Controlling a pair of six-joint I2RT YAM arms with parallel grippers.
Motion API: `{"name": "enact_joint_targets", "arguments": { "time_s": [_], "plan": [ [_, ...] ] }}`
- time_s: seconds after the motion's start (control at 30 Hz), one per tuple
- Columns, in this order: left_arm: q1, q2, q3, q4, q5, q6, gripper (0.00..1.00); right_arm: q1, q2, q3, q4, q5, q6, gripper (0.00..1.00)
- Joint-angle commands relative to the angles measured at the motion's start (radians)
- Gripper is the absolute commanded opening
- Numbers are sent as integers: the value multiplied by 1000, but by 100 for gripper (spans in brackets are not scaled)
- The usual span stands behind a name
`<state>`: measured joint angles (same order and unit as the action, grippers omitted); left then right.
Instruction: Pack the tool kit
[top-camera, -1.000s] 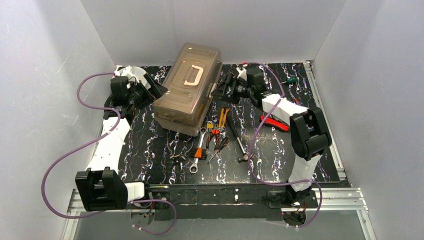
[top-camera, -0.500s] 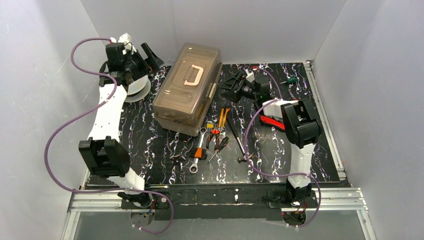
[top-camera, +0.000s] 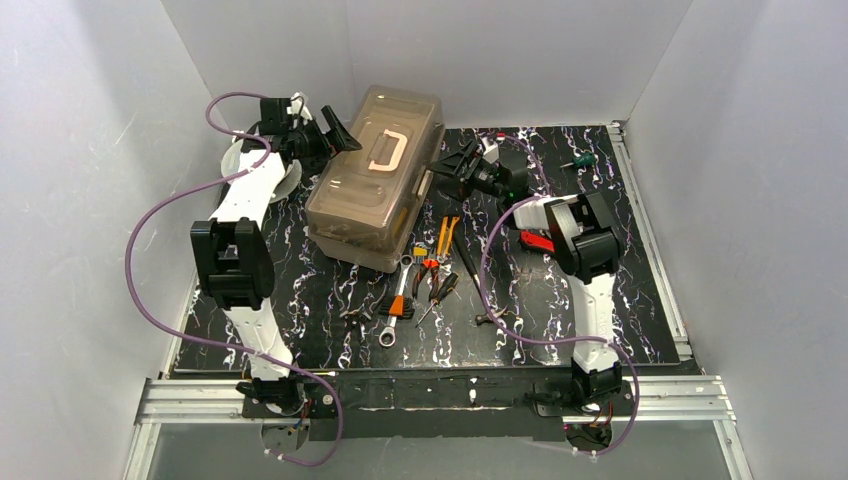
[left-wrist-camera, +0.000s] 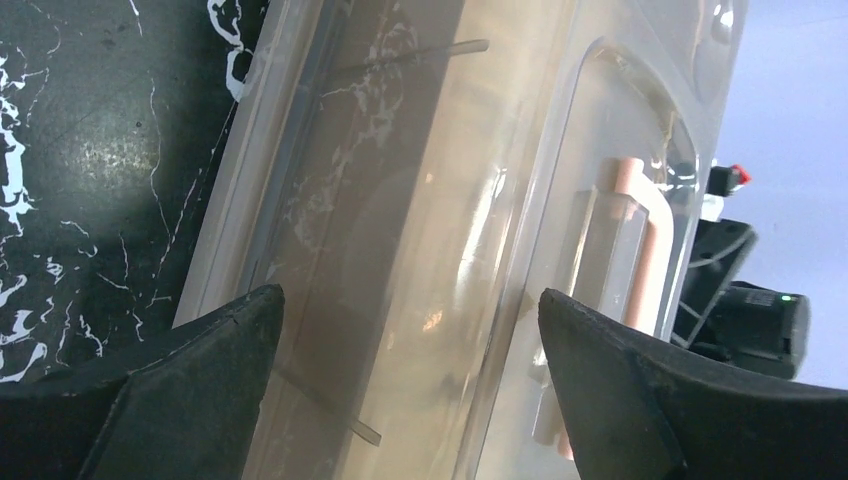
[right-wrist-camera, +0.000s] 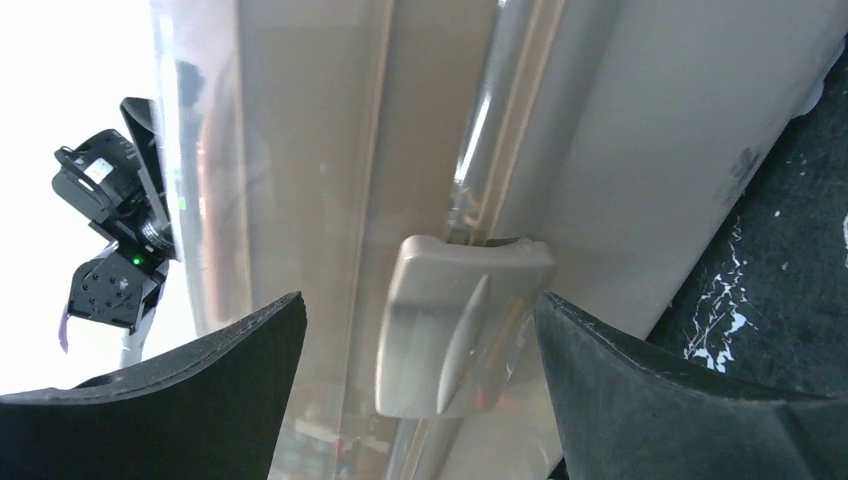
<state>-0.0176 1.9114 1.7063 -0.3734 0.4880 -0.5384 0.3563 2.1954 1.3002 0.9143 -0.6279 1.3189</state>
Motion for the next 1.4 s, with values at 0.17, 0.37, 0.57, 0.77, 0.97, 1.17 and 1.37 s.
{"name": "enact_joint_targets", "arguments": {
  "time_s": [0.17, 0.37, 0.57, 0.77, 0.97, 1.17, 1.37],
  "plan": [
    [-6, -39, -36, 56, 83, -32, 98, 52, 95, 106, 90, 15, 63, 86],
    [-10, -41, -57, 53, 56, -25, 96, 72, 136, 119, 231, 5, 163, 74],
    [-13, -27, -54, 56, 73, -35, 93, 76, 138, 99, 340, 9, 243, 64],
    [-15, -45, -64, 51, 62, -25, 92, 70, 70, 39, 304, 7, 218, 52],
    [-25, -58, -65, 34, 36, -1, 91, 62, -46, -16, -4, 35, 50, 38],
    [-39, -60, -55, 17, 15, 13, 91, 62, -136, -29, -255, 101, -111, 32],
    [-47, -71, -54, -4, -14, 36, 91, 62, -211, -14, -467, 190, -236, 28]
  ]
}}
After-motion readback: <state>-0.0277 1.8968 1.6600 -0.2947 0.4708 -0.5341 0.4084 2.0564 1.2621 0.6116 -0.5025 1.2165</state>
